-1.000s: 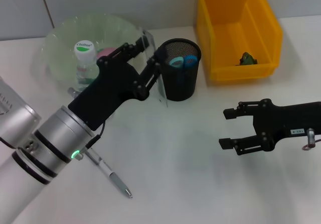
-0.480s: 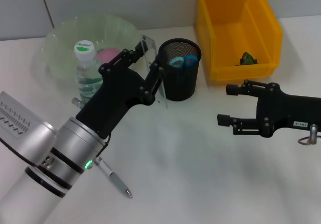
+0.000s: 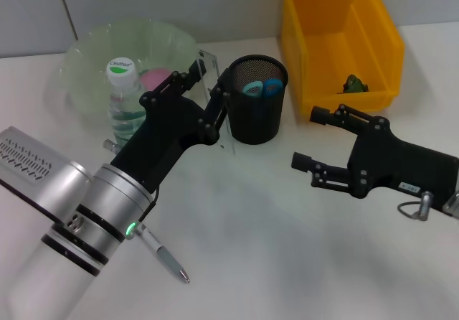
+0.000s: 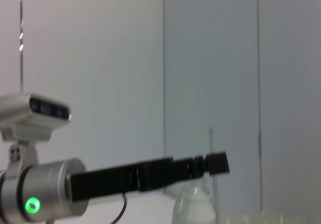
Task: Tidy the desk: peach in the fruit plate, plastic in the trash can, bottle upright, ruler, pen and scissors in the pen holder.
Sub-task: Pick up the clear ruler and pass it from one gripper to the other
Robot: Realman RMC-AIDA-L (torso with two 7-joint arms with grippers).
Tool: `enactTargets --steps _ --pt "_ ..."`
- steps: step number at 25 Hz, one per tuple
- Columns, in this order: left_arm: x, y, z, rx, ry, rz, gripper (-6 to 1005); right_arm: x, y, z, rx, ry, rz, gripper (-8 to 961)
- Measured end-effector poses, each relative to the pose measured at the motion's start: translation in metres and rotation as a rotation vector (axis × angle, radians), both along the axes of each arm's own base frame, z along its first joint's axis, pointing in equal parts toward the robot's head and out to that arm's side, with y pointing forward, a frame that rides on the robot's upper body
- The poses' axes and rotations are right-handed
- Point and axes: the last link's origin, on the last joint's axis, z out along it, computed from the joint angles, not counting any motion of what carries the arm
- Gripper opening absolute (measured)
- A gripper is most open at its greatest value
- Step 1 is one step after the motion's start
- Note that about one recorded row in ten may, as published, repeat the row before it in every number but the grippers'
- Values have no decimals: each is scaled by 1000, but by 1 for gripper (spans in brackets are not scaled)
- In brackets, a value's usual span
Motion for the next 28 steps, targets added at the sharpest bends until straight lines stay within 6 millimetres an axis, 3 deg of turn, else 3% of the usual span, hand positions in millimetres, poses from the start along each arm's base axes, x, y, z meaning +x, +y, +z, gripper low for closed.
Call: enactTargets --steps 8,28 --pt "7 -6 -5 52 33 7 401 -8 -4 -24 66 65 -5 753" --pt "17 -11 -10 97 77 10 411 -41 16 -81 187 10 -75 746"
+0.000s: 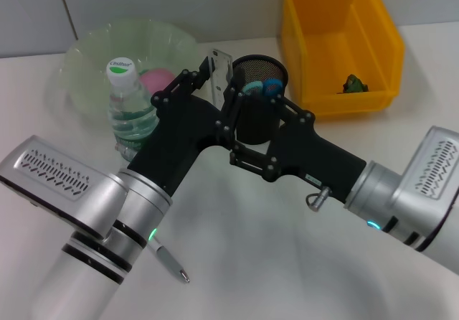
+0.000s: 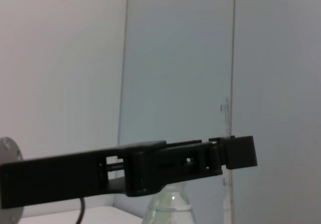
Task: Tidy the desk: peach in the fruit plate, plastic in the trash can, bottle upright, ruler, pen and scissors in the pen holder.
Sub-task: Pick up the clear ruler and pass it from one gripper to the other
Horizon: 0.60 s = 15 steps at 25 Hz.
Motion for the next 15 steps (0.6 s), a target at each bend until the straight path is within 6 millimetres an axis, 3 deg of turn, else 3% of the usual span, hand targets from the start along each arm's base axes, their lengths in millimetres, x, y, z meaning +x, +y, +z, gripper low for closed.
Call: enactTargets --steps 15 --pt "-1 0 0 1 6 -4 418 -11 5 -12 -6 -18 -13 741"
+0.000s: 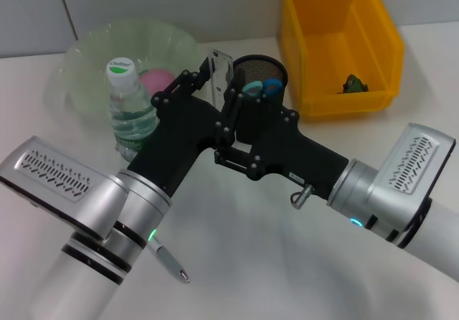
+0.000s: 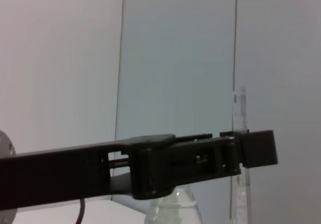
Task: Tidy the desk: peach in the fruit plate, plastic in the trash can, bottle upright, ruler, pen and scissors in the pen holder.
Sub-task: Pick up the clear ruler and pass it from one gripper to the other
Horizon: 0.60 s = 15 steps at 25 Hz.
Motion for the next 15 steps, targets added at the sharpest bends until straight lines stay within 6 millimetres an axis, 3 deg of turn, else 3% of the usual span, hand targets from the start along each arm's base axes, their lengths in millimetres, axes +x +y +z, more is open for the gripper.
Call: enactTargets --steps 10,15 --pt "1 0 0 0 4 -7 422 -2 2 -2 3 -6 -9 737" --pt "1 1 -1 -2 9 -9 425 -3 3 -2 1 -7 -4 644"
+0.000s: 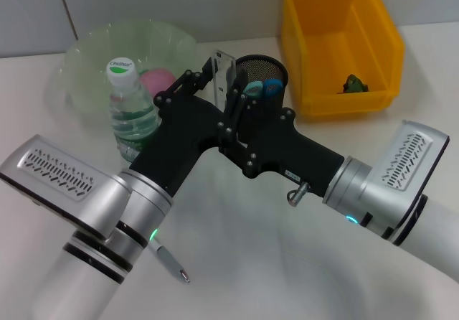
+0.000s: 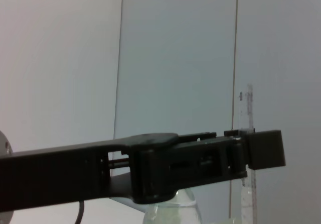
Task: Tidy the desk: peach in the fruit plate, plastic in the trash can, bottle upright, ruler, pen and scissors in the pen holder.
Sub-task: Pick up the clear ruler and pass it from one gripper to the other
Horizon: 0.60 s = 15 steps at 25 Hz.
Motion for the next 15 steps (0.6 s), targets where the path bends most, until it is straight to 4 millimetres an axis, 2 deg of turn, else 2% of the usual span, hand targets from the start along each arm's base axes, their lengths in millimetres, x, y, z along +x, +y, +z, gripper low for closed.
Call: enactTargets --steps 6,11,15 --pt "0 1 -1 -4 5 -3 427 -2 2 0 3 3 3 533" --pt "0 0 -2 -10 6 -5 430 -3 3 1 11 11 -1 275" --pt "0 0 -2 -12 7 -5 432 -4 2 0 12 12 0 142"
